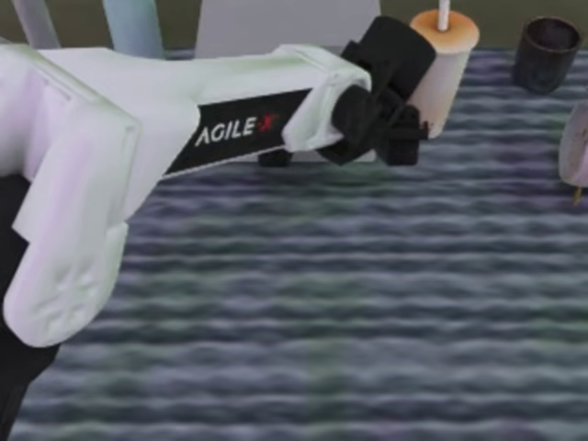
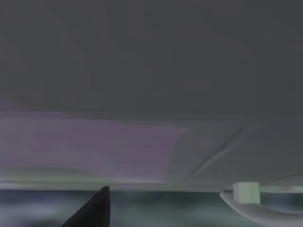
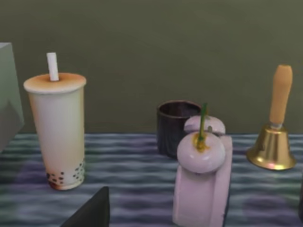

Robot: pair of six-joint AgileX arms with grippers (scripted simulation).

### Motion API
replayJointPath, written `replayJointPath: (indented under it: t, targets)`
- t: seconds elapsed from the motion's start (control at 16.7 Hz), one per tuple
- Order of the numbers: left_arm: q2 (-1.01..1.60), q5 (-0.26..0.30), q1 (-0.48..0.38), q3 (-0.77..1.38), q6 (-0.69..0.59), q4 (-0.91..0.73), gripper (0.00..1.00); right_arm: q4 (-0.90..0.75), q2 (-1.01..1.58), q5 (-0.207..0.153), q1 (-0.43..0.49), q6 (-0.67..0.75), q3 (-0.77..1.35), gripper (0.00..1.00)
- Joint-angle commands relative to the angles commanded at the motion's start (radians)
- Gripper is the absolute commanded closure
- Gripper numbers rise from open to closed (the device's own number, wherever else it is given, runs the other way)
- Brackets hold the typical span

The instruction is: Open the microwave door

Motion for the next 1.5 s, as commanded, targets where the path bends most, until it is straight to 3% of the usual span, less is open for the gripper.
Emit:
replayJointPath:
  t: [0.24, 1.02, 1.5]
  targets:
    - [0.006, 0.002, 0.003, 0.003, 0.003, 0.006, 0.00, 0.000, 0.000, 0.000, 0.000, 0.000, 0.000, 0.00]
    - [0.006, 0.002, 0.003, 0.003, 0.003, 0.006, 0.98, 0.000, 0.000, 0.000, 0.000, 0.000, 0.000, 0.00]
    - [0.006, 0.002, 0.003, 0.003, 0.003, 0.006, 1.00, 0.000, 0.000, 0.000, 0.000, 0.000, 0.000, 0.00]
